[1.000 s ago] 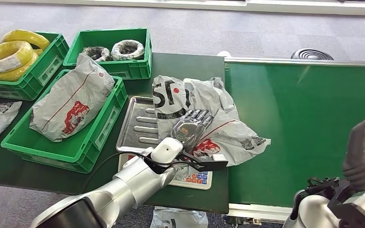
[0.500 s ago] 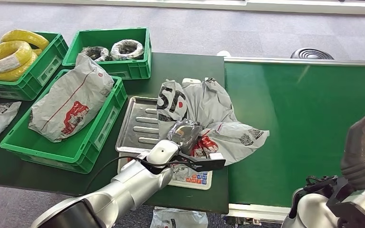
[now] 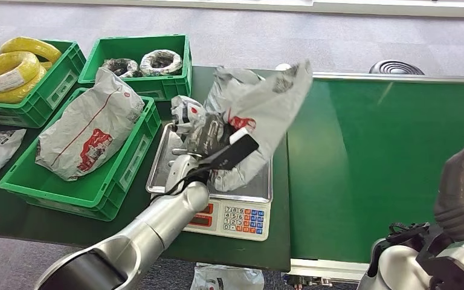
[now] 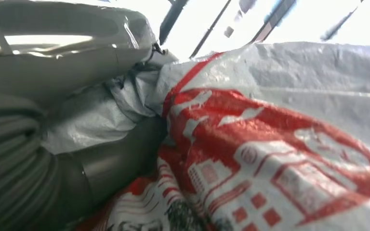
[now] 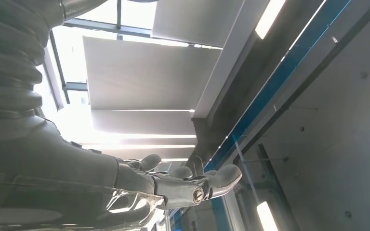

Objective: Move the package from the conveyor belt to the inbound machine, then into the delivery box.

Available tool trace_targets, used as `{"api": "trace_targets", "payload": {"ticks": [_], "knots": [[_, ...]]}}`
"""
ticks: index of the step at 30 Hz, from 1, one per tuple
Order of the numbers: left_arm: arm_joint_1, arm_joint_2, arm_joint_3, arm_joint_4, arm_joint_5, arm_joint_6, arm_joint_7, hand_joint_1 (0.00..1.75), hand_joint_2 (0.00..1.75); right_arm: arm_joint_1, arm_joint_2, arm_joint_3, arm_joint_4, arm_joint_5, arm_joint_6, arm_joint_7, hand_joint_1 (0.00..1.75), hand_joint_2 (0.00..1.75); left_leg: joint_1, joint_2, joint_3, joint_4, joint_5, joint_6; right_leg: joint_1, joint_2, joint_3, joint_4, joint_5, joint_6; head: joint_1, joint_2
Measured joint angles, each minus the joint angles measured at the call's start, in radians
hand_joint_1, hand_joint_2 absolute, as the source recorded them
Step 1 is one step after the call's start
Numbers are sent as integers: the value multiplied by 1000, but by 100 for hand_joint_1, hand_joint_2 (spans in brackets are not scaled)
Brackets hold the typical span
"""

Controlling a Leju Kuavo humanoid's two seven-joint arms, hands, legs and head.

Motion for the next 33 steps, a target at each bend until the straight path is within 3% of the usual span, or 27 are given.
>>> {"api": "trace_targets", "payload": {"ticks": [5, 16, 20, 22, 24, 27, 33], "knots": [[-25, 8, 101, -74, 18, 10, -14, 175, 175, 0, 0, 0, 0, 0, 0, 0, 0, 175, 0, 0, -1, 0, 0, 0, 0, 0, 0, 0, 0, 0, 0, 0], [-41, 28, 179, -168, 60, 44, -37, 174, 175, 0, 0, -1, 0, 4, 0, 0, 0, 175, 0, 0, -2, 0, 0, 0, 0, 1, -2, 0, 0, 0, 0, 0], [-61, 50, 218, -240, 84, 50, -38, 161, 175, 1, 0, -5, 0, 3, 0, 0, 0, 175, 0, 0, -2, 0, 0, 0, 0, 1, -2, 0, 0, 0, 0, 0], [-62, 59, 253, -279, 18, 64, -32, 158, 175, 4, 0, -8, 0, -2, 0, 0, 0, 175, 0, 1, -3, 0, 0, 0, 0, 1, -2, 1, 0, 0, 0, 0], [-62, 64, 325, -325, -150, 70, -13, 159, 175, 9, 0, -10, 0, -8, 0, 0, 0, 175, 0, 1, -3, 0, 0, 0, 0, 1, -3, 1, 0, 0, 0, 0], [-68, 71, 503, -387, -416, 71, 18, 161, 175, 14, 0, -11, 0, -15, 0, 0, 0, 175, 0, 2, -3, 0, 0, 0, 0, 2, -3, 1, 0, 0, 0, 0], [-104, 130, 853, -413, -658, 71, 26, 164, 175, 42, 0, -9, -8, -26, 0, 0, 0, 175, 1, 3, -3, 0, 1, -1, 1, 3, -4, 2, 0, 0, 0, 0]]}}
